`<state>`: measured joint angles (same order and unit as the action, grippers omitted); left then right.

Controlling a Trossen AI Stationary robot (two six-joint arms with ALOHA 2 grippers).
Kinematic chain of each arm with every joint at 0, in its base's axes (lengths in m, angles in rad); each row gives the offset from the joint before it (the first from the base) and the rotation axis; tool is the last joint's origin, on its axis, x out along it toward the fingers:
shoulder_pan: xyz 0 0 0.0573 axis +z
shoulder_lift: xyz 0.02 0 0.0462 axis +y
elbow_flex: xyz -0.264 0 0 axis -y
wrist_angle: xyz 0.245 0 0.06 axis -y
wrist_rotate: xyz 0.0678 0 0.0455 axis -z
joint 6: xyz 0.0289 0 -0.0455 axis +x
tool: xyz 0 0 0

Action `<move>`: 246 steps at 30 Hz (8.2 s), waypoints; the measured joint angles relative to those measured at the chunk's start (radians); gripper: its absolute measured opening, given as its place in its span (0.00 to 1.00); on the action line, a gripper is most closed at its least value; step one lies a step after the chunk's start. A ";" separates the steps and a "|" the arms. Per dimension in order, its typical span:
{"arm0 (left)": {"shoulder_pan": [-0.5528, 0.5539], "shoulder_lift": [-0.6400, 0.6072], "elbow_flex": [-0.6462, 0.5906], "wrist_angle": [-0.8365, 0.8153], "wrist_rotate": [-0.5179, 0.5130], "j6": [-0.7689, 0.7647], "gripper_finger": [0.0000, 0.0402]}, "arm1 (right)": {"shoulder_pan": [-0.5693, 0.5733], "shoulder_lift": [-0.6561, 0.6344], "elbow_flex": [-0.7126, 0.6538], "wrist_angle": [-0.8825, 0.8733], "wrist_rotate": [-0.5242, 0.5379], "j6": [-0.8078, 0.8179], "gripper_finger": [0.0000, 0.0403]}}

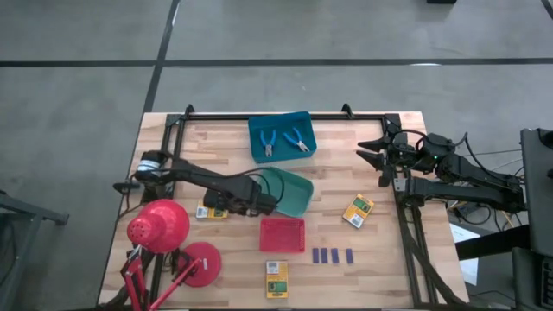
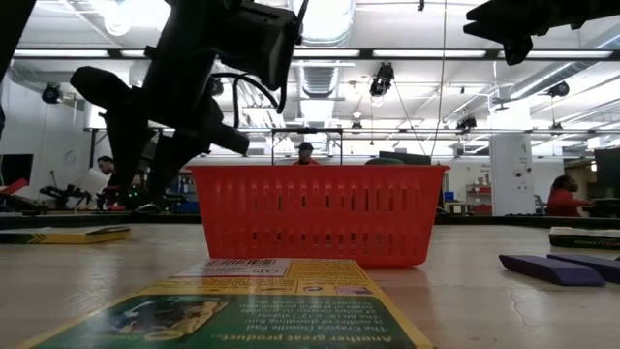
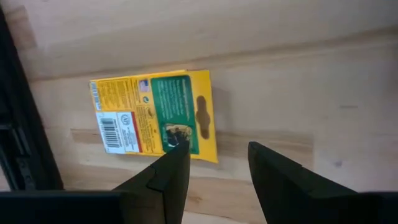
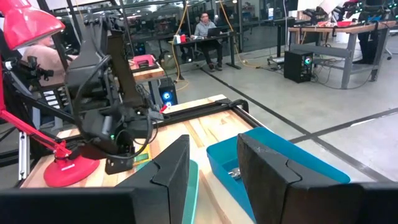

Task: Pick & Place School Supplies
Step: Put the yellow crayon box in the green bin

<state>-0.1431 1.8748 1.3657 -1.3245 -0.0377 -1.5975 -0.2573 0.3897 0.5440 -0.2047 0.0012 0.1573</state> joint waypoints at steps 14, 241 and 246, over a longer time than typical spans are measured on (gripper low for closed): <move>-0.025 0.000 -0.067 0.068 -0.007 -0.028 0.42 | 0.000 0.000 0.000 0.000 0.000 0.000 0.32; -0.074 -1.188 -0.647 1.201 -0.273 1.400 0.33 | 0.000 0.000 0.000 0.000 0.000 0.000 0.32; -0.074 -1.315 -0.693 1.206 -0.310 1.396 0.33 | 0.000 0.000 0.000 0.000 0.000 0.000 0.32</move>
<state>-0.2169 0.5600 0.6729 -0.1189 -0.3473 -0.2020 -0.2577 0.3895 0.5442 -0.2047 0.0011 0.1573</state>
